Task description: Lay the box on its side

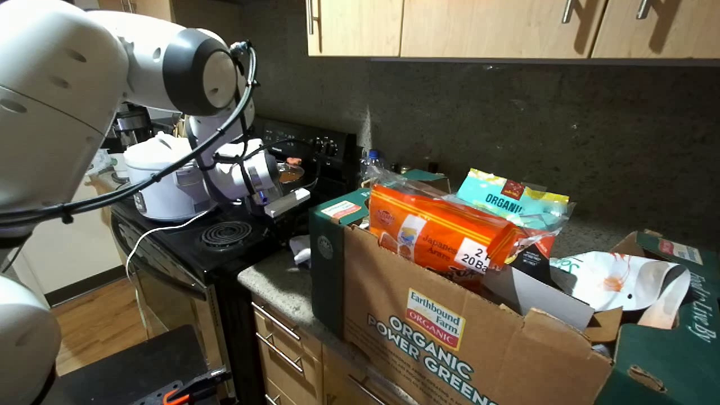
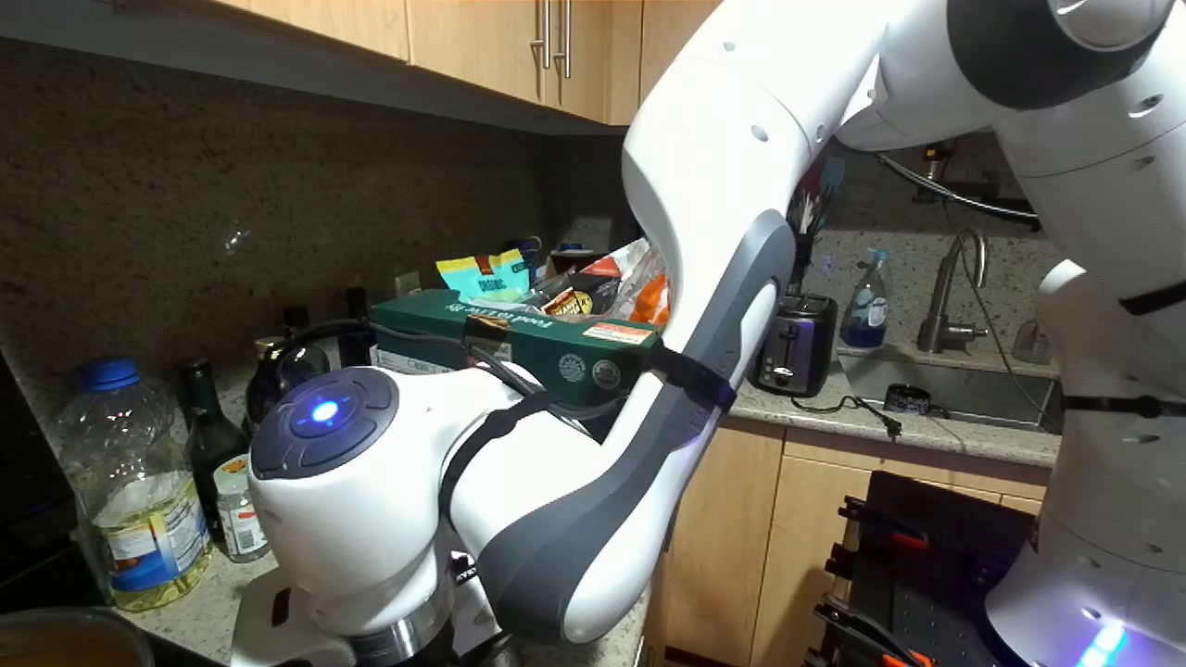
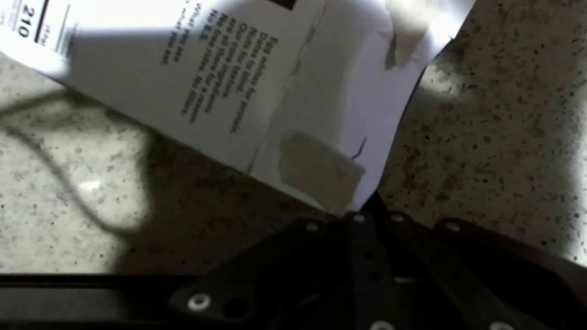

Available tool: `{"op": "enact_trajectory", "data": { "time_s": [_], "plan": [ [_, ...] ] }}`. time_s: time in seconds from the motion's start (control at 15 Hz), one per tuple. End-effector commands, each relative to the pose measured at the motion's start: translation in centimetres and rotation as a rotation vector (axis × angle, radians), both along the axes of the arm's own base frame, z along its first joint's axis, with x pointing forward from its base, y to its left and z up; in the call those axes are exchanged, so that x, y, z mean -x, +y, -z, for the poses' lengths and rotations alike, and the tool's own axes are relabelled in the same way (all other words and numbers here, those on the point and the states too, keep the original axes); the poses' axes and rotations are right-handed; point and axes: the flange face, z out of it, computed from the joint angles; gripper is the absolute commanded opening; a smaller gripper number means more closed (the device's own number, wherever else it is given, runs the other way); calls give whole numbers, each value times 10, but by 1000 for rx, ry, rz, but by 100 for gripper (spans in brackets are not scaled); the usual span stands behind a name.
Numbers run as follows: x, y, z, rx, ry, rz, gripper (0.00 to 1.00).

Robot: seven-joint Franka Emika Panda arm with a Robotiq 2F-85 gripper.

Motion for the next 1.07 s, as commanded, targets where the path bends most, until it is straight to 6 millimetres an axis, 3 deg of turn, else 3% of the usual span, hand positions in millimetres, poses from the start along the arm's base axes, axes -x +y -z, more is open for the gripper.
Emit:
{"op": "enact_trajectory", "data": {
  "time_s": [0.0, 0.47, 1.0],
  "plan": [
    [1, 4, -14, 95, -46, 23, 0],
    [4, 13, -33, 232, -67, 17, 0],
    [-28, -2, -49, 311, -82, 41, 0]
  ]
}}
